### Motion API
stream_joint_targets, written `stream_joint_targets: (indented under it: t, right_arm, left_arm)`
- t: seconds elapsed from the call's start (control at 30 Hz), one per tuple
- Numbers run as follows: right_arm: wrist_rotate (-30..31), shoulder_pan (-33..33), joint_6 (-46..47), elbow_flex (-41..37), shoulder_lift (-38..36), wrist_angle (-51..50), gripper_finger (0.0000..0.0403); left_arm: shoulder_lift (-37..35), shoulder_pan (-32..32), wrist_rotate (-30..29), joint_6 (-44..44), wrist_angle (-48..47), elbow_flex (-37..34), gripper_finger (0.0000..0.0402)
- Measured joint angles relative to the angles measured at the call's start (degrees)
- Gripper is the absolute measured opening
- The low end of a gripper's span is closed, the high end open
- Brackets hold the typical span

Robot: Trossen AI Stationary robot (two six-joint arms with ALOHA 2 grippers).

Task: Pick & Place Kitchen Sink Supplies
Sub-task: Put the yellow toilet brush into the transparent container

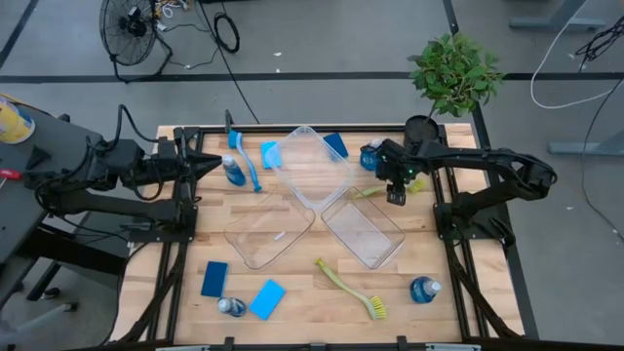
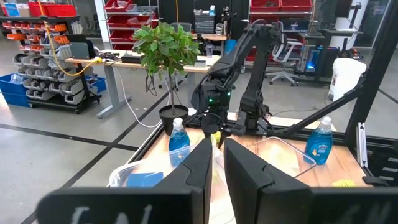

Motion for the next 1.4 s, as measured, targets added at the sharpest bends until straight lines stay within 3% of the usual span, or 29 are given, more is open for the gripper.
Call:
stream_joint_targets:
  t: [0.43,0.97,1.17,1.4]
  right_arm:
    - [4.5,0.0,-0.3,-4.8,0.0,4.6,0.0198]
    - [4.8,0.0,-1.8,-8.7,0.1,8.6,0.0196]
    - [6.1,0.0,-1.8,-9.3,0.1,8.7,0.0170]
    - [6.2,0.0,-1.8,-9.4,0.1,8.7,0.0108]
  left_arm:
    - [0.0,0.0,0.0,0.0,0.0,0.0,0.0048]
    - [0.0,0.0,0.0,0.0,0.0,0.0,0.0048]
    - [0.0,0.0,0.0,0.0,0.0,0.0,0.0048]
    - [0.0,0.0,0.0,0.0,0.0,0.0,0.0048]
